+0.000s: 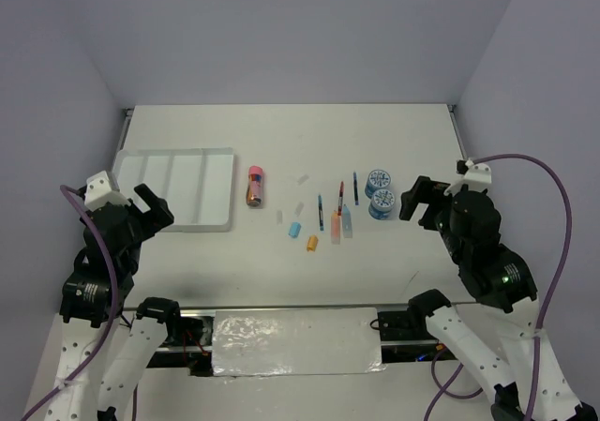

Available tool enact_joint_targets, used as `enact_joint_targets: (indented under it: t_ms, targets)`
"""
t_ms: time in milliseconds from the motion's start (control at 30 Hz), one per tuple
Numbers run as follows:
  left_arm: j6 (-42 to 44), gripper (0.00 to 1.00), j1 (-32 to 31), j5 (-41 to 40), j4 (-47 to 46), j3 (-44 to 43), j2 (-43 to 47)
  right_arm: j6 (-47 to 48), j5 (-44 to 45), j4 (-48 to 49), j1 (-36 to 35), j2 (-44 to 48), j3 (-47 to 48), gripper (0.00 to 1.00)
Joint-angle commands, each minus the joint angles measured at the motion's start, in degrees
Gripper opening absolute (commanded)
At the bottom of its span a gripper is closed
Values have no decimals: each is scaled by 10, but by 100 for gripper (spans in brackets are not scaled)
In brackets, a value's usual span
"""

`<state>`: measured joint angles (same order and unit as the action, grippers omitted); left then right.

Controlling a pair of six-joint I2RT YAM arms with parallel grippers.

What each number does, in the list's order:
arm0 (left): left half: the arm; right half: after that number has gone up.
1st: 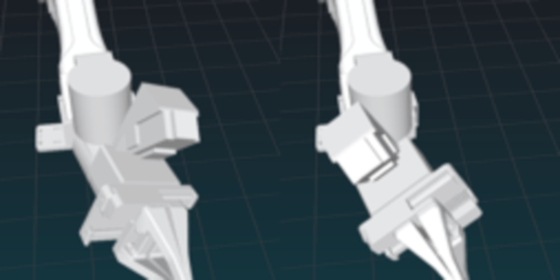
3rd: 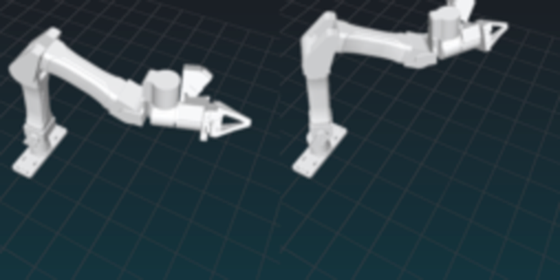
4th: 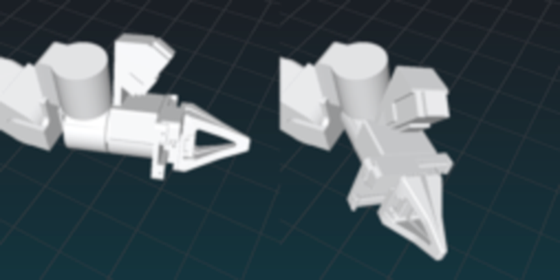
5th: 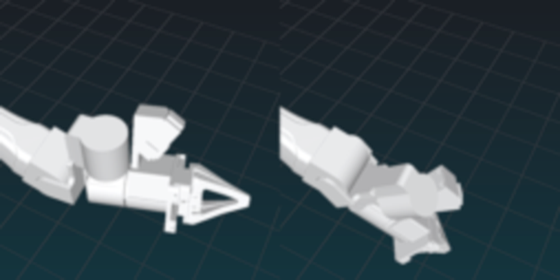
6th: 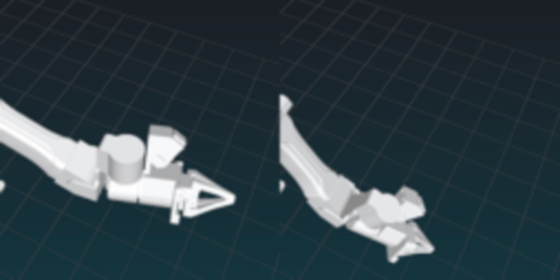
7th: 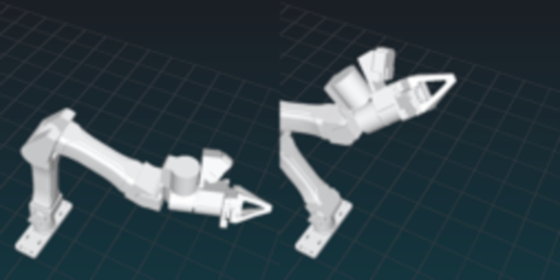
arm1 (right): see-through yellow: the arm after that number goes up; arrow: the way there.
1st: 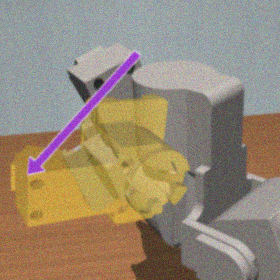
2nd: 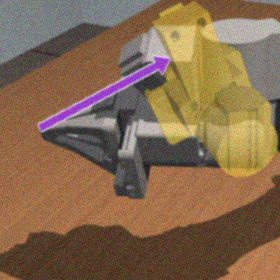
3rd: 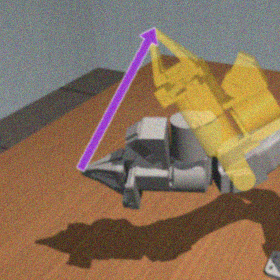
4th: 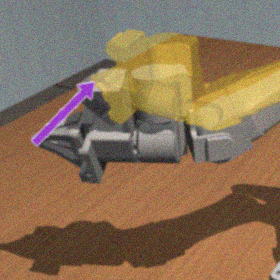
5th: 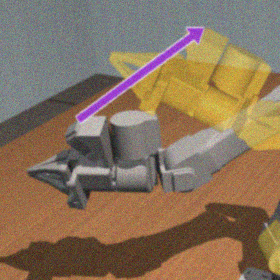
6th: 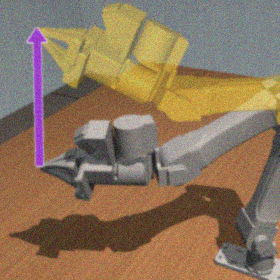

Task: Sort the stationery into containers
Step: Pick up the stationery from the center of the board.

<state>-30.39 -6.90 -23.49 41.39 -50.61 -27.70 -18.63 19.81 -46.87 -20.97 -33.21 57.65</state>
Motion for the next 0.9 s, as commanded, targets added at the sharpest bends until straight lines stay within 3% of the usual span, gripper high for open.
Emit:
enact_joint_targets:
  t_ms: [0,233,467,600,867]
  targets:
    - [-8,99,-2,-10,-11,-2,5,-2,14,3,-5,16,12,100]
    - [-4,99,-2,8,-20,3,-1,6,-38,41,-5,-29,-11,100]
    - [-4,99,-7,8,-19,3,-15,6,22,77,-4,-247,-20,100]
    - [-5,99,-21,5,-17,2,-16,17,-31,149,-3,-322,-42,100]
    - [-2,99,-25,11,-20,5,-19,25,-29,194,16,-441,-56,100]
